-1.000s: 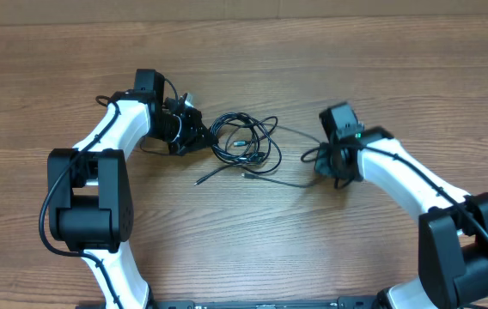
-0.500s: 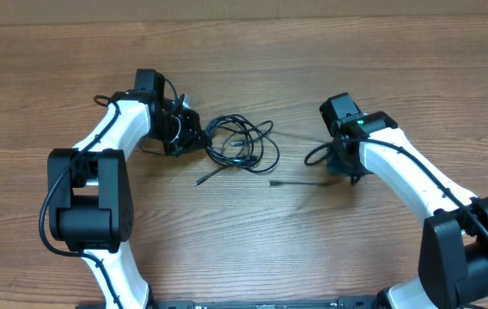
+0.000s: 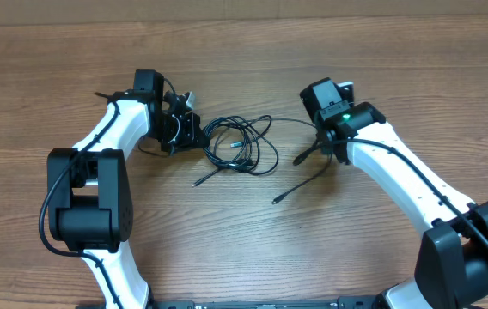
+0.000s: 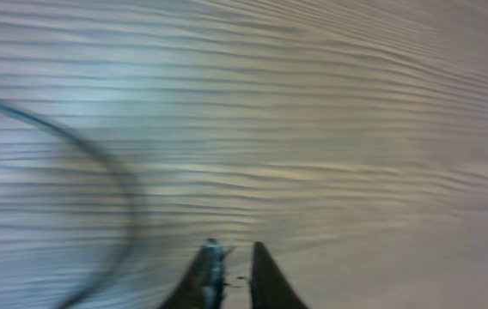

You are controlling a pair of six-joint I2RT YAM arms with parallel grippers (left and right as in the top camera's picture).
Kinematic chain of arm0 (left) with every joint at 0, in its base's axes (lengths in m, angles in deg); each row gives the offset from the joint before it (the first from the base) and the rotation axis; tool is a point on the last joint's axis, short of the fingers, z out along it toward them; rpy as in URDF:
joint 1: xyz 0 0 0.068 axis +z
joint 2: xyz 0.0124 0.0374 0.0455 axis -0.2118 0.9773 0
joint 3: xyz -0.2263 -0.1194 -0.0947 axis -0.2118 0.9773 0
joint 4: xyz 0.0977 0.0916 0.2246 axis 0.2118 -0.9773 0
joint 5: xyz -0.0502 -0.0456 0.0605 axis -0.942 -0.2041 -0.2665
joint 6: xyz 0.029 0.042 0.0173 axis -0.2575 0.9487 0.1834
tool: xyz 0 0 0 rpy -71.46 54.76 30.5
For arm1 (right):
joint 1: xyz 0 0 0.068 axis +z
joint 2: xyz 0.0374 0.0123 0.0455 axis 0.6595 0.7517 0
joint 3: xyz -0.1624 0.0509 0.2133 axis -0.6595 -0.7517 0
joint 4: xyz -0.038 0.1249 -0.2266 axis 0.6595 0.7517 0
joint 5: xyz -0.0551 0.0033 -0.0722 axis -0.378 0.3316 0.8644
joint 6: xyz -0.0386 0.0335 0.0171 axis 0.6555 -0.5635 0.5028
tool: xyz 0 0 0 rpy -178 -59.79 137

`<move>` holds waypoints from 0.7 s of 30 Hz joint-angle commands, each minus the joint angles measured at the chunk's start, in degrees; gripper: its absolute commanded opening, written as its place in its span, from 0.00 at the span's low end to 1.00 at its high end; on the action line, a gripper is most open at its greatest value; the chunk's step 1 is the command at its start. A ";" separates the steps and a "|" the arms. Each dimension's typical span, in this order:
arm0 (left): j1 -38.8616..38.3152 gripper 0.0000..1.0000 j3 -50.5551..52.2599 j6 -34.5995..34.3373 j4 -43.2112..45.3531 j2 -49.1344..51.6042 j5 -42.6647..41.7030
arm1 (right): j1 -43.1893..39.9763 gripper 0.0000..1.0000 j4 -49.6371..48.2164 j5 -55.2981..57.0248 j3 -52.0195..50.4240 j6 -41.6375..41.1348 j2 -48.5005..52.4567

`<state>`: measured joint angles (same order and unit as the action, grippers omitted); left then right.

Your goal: Untangle cables

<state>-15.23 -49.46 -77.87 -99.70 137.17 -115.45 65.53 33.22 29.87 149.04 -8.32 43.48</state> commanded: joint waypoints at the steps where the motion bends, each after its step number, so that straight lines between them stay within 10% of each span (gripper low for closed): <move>1: -0.13 0.04 -0.92 8.61 0.17 0.37 -5.68 | 0.39 0.19 -1.27 -13.42 1.18 0.04 0.15; 21: -0.11 0.07 -0.92 23.02 -1.77 0.37 -22.01 | -12.48 0.35 -2.60 -51.04 -0.11 -21.31 0.50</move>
<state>-15.23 -49.46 -60.01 -101.10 137.17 -130.73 54.08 31.80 -9.67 149.04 -26.31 43.48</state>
